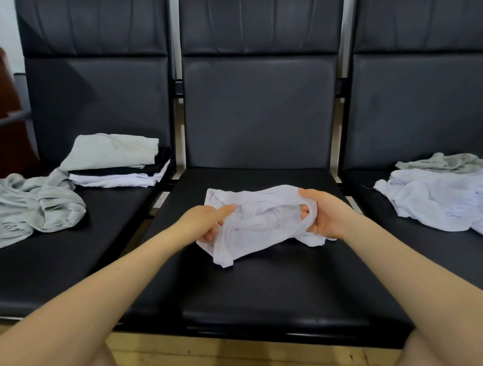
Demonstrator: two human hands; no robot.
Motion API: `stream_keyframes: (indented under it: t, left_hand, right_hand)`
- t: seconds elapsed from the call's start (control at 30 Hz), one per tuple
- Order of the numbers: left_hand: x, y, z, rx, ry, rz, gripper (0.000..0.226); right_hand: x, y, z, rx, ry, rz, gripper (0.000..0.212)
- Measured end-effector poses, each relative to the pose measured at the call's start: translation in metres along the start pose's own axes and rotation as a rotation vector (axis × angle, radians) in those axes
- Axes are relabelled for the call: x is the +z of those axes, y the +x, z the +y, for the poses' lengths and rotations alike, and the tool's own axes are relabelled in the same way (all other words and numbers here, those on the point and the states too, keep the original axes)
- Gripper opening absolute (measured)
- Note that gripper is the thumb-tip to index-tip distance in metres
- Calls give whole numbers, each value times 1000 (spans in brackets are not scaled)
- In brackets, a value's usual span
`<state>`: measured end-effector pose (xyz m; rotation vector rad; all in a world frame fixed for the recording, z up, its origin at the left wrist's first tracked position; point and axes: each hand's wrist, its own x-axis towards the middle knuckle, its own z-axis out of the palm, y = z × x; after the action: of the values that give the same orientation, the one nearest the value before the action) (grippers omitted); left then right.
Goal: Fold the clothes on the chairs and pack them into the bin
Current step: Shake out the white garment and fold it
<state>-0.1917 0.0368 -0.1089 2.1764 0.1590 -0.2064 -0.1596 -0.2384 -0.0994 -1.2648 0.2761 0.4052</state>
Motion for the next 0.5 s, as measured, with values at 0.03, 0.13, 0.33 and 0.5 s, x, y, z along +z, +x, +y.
stream_keyframes:
  t: [0.03, 0.13, 0.33, 0.5]
  left_hand:
    - [5, 0, -1, 52, 46, 37, 58]
    - [17, -5, -1, 157, 271, 166, 53]
    - [29, -2, 4, 172, 503, 164, 24]
    - [12, -11, 12, -1, -69, -75, 25]
  right_hand:
    - [0, 0, 1, 0, -1, 3, 23]
    - [0, 1, 1, -12, -16, 31, 31]
    - [-1, 6, 3, -16, -73, 23, 43]
    - [-4, 6, 2, -49, -74, 51, 31]
